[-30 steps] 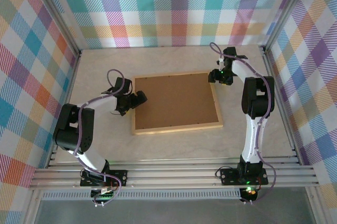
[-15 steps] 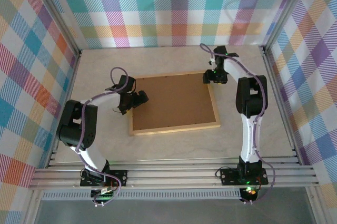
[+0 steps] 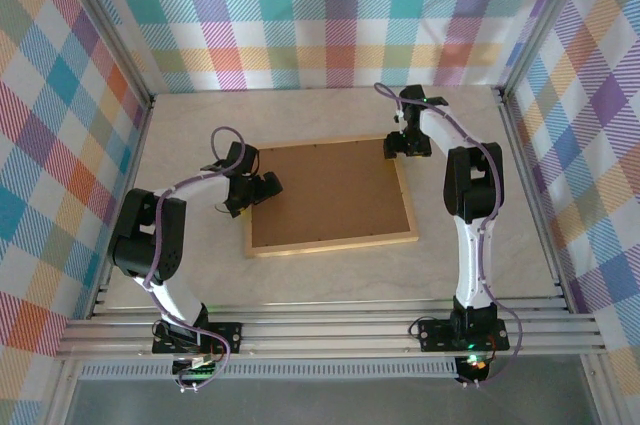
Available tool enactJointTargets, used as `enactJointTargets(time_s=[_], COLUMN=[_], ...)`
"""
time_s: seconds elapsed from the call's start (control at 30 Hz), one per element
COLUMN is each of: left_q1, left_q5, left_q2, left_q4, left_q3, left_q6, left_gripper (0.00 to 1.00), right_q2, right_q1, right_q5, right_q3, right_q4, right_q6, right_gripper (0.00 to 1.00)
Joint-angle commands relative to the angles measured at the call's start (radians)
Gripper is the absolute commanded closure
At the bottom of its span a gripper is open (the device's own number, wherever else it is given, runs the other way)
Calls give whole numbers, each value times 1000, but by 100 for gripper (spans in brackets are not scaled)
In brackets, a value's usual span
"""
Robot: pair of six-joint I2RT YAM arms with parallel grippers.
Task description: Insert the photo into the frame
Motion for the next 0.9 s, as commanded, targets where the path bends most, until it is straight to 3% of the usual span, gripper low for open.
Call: enactJointTargets(time_s=[0.0,0.2,0.43,0.67,0.87], left_q1=[-35,-14,25,54,56], left_q5=[52,10,-15,9,49], left_q2=[3,-29,-74,-86,-71], left_q4=[71,54,18,23,86], left_q3=[32,36,27,9,-27], left_q6=[21,30,34,30,-9], left_gripper=[0,0,0,0,0], right_q2=[-70,-175,-286,-408,-447], right_q1=[20,-20,-47,-47,-47], right_q5=[-66,78,52,7,-51], right_q3=[16,-27,-190,-450,-554], right_q4=[-57,-36,-13,55,89], right_q6=[30,47,91,130,130], right_gripper=[23,20,20,19,19])
